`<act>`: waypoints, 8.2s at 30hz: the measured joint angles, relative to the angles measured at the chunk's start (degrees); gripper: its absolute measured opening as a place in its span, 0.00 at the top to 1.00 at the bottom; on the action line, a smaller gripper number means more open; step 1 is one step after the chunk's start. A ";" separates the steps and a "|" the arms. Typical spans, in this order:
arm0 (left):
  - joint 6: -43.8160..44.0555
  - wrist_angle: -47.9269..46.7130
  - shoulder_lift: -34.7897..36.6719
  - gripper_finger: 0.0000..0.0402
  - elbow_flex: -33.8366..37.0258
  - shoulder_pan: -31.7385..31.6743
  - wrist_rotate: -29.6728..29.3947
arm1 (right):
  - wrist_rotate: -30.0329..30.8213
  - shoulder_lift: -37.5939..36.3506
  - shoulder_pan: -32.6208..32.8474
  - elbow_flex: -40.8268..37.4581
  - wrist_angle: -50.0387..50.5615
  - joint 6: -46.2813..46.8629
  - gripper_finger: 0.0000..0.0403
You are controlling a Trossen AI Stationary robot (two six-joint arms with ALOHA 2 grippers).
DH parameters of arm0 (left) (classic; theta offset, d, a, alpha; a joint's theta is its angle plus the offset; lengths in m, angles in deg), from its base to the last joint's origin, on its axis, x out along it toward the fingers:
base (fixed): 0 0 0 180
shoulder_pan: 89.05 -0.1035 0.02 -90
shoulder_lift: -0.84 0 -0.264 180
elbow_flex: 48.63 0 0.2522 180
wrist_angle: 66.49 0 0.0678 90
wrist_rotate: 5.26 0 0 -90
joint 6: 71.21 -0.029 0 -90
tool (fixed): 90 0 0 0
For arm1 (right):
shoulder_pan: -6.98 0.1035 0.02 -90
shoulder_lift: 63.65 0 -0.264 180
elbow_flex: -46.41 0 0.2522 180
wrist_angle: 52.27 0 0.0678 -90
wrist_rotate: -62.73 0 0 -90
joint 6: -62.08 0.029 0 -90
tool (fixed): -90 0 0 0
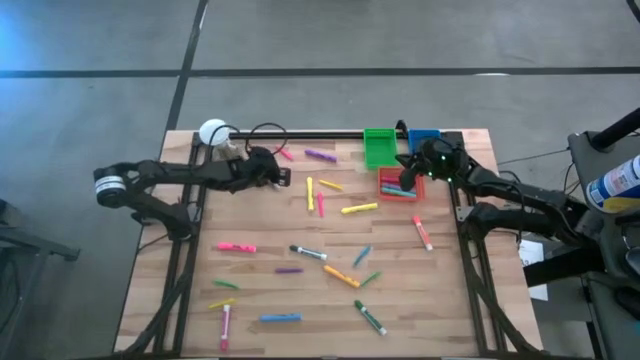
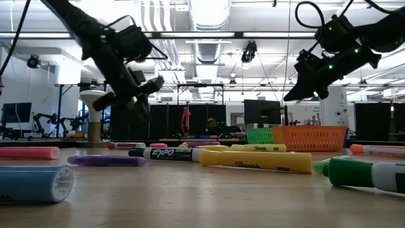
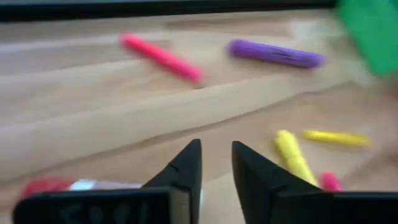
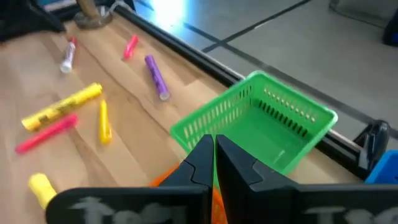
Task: Pick & Place Markers
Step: Put the red marker pen into the green bin
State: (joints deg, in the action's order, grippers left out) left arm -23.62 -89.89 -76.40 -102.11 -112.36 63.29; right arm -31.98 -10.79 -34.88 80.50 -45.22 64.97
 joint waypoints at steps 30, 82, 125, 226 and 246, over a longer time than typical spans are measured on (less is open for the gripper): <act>31.11 -10.08 -5.71 0.61 -0.36 -1.09 0.00 | -9.31 0.13 0.00 -5.53 -12.35 -3.29 0.97; -68.71 -37.34 -27.43 0.67 -23.40 -4.11 17.13 | -9.29 0.17 0.00 -5.61 -12.81 -2.94 0.97; -99.60 -16.93 -25.93 0.87 -26.70 23.93 -15.28 | -8.91 6.10 -0.02 -3.50 -14.76 19.56 0.97; -51.43 38.72 -6.99 0.91 2.15 20.70 9.65 | -7.85 38.54 0.99 40.42 11.04 11.66 0.82; -44.22 74.74 -5.76 1.00 19.51 7.80 13.20 | 12.04 50.20 -5.01 47.58 30.77 19.48 0.81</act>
State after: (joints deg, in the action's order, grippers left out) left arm -67.84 -15.15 -82.16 -82.60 -104.56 76.49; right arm -19.94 39.41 -39.89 128.08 -14.45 84.45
